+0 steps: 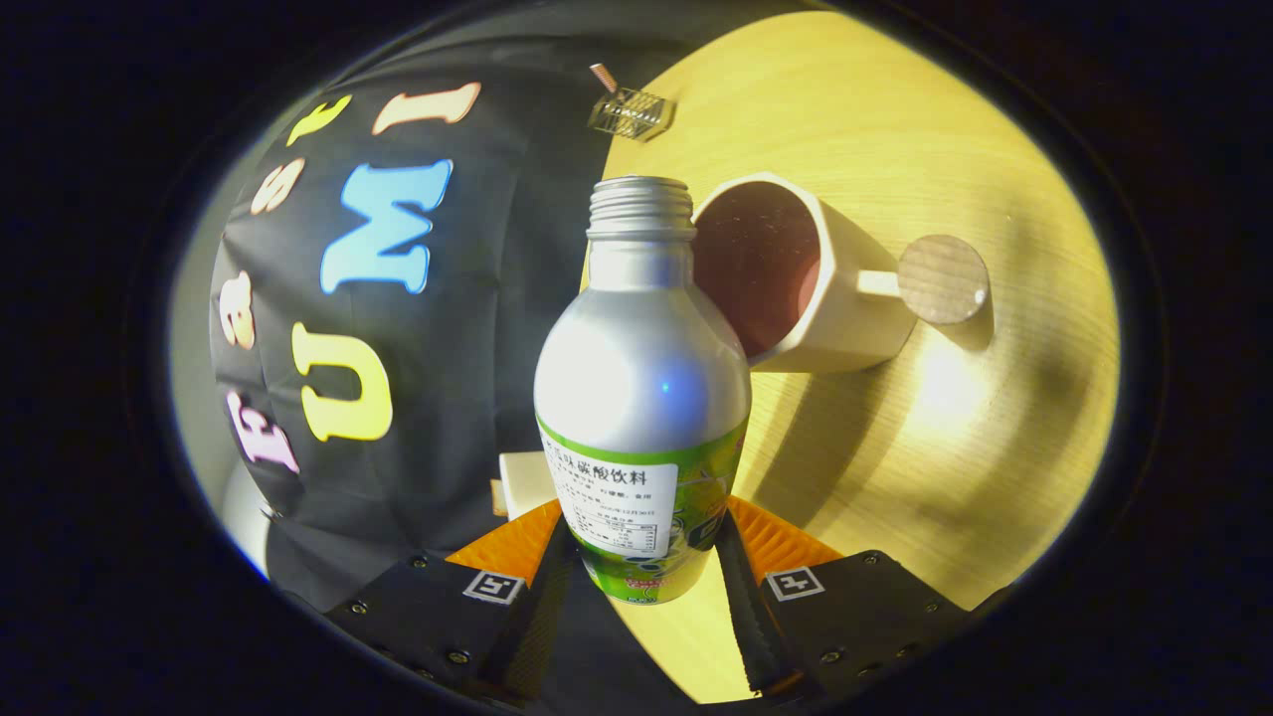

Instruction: Take the bottle from table, then pour the juice into the cup, finally place the bottle on the coaster

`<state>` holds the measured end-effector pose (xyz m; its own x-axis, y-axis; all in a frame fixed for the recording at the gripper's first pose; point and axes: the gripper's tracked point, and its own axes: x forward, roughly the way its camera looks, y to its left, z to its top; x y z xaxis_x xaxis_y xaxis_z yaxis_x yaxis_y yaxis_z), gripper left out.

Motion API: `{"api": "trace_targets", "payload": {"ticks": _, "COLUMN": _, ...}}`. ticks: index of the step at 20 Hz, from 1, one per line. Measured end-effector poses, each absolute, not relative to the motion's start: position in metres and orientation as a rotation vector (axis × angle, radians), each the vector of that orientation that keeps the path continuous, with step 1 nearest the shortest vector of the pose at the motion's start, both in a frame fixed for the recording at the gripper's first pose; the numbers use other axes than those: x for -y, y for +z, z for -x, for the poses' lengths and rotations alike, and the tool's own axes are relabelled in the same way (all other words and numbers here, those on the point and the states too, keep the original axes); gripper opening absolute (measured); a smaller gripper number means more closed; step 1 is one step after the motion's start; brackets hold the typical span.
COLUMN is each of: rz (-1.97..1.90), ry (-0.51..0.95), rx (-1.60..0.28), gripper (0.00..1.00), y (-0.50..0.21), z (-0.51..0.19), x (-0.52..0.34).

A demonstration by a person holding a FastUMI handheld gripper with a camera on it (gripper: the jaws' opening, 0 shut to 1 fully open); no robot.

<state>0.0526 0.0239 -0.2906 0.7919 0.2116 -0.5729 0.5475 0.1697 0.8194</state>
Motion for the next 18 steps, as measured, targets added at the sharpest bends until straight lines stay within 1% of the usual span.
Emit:
{"api": "trace_targets", "payload": {"ticks": 5, "rz": -1.166, "ry": -0.258, "rx": -0.675, "gripper": 0.74, "y": -0.306, "z": -0.047, "x": -0.022}}
{"api": "trace_targets", "payload": {"ticks": 8, "rz": -1.03, "ry": -0.252, "rx": -0.622, "gripper": 0.74, "y": -0.304, "z": -0.047, "x": -0.018}}
{"api": "trace_targets", "payload": {"ticks": 14, "rz": -0.802, "ry": -0.295, "rx": -0.572, "gripper": 0.74, "y": -0.311, "z": -0.052, "x": 0.002}}
{"api": "trace_targets", "payload": {"ticks": 18, "rz": -0.56, "ry": -0.307, "rx": -0.549, "gripper": 0.74, "y": -0.301, "z": -0.064, "x": 0.013}}
